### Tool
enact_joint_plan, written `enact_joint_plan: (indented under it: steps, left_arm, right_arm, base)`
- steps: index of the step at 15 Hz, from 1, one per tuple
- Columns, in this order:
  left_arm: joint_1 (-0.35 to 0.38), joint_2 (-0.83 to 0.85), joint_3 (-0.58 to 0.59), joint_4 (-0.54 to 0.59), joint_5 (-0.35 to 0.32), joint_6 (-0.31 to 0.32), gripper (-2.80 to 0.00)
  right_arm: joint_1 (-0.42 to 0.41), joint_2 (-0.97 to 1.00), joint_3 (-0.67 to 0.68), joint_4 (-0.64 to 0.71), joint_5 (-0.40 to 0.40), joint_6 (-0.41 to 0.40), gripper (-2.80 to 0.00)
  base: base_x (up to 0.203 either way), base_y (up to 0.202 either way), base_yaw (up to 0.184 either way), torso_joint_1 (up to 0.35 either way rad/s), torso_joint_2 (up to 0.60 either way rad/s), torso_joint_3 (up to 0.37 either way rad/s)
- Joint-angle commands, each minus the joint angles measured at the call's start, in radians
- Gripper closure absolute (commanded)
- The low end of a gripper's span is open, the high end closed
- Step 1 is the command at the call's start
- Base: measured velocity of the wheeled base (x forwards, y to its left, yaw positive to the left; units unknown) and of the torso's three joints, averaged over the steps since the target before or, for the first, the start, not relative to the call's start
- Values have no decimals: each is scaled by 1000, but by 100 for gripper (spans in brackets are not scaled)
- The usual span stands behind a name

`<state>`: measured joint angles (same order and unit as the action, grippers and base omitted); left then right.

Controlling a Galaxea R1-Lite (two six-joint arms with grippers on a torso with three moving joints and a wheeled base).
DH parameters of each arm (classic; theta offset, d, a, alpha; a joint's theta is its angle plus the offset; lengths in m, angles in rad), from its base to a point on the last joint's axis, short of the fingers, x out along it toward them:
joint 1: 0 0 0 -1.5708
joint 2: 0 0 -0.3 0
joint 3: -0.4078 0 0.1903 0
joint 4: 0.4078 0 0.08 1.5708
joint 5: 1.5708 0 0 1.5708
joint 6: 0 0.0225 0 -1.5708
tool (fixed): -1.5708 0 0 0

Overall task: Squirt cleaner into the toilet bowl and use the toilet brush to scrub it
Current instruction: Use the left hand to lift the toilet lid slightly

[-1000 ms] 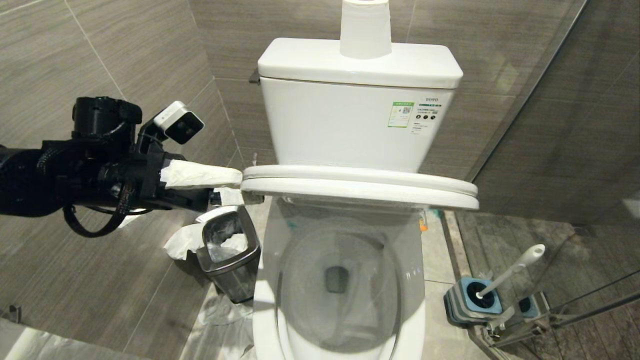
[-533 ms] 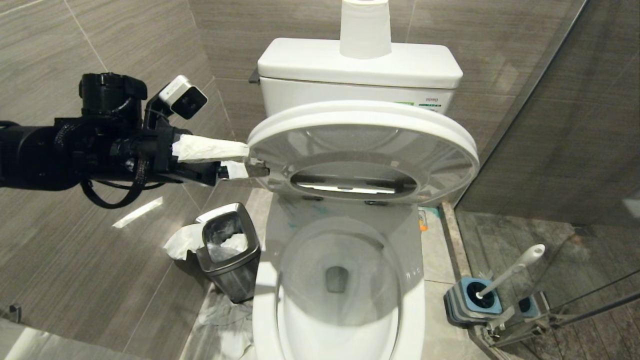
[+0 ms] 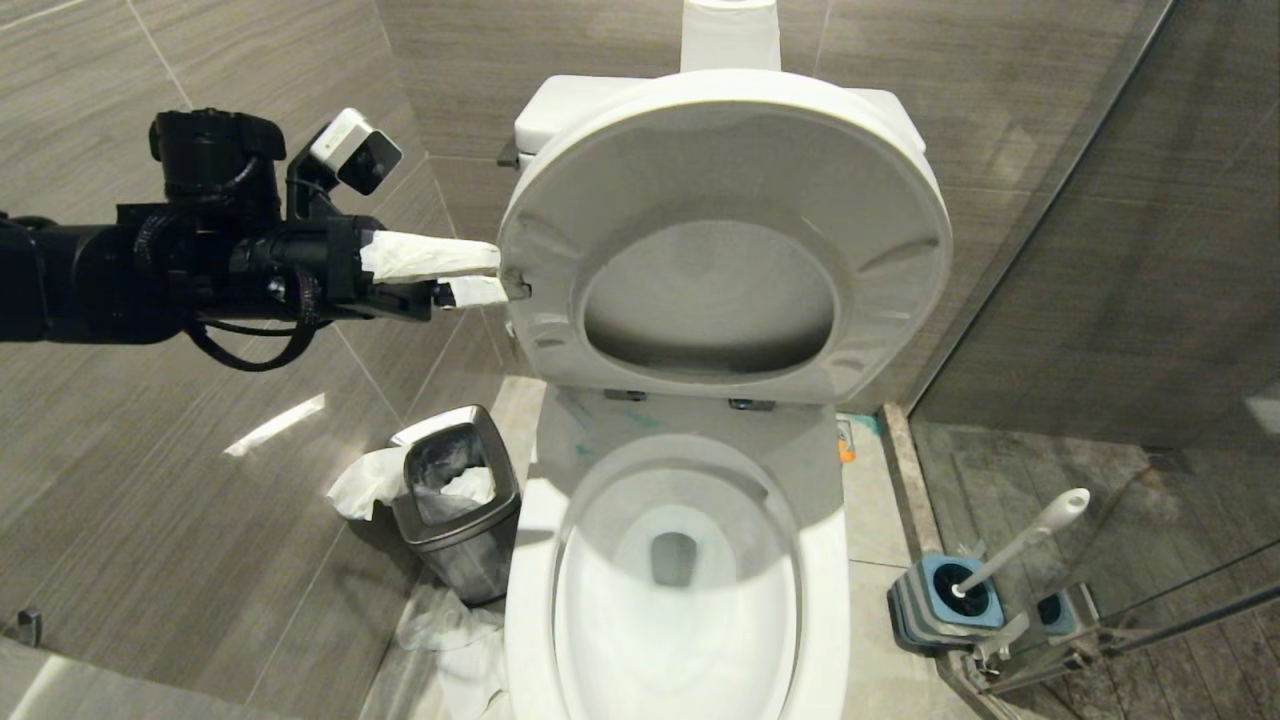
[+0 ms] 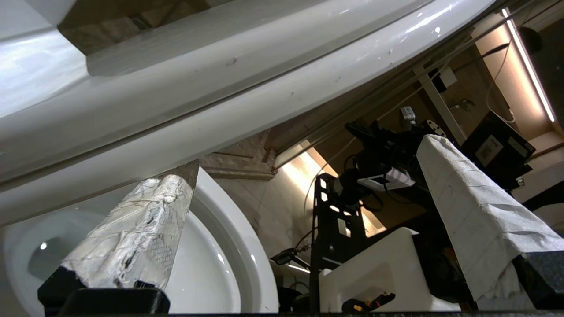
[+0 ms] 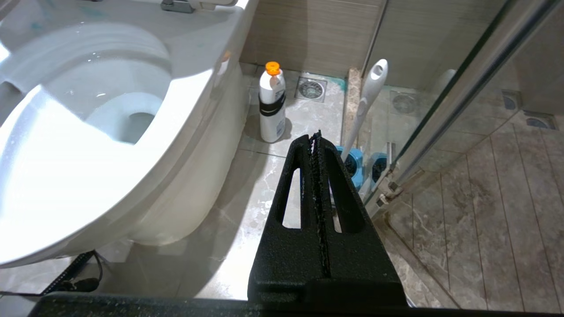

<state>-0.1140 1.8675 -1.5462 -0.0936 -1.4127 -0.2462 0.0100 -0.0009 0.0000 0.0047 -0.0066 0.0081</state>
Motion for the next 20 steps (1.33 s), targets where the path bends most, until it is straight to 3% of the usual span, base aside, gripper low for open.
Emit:
enact_joint_plan:
  steps: [1,10,14,20]
  left_arm:
    - [-1,51,-58,-1,5,-1,-280]
    - [-49,170,-192,-115,159,4,-280]
    - [-85,205,-210,-204,323,-1,-280]
    - [-124,254,-293,-224,469,-5,-280]
  right_arm:
    - [1,1,0,0,0,0,0]
    - [1,1,0,0,0,0,0]
    - [1,1,0,0,0,0,0]
    - [1,1,0,0,0,0,0]
  base:
    - [0,0,0,0,0,0]
    - [0,0,0,0,0,0]
    - [0,0,0,0,0,0]
    - [0,0,0,0,0,0]
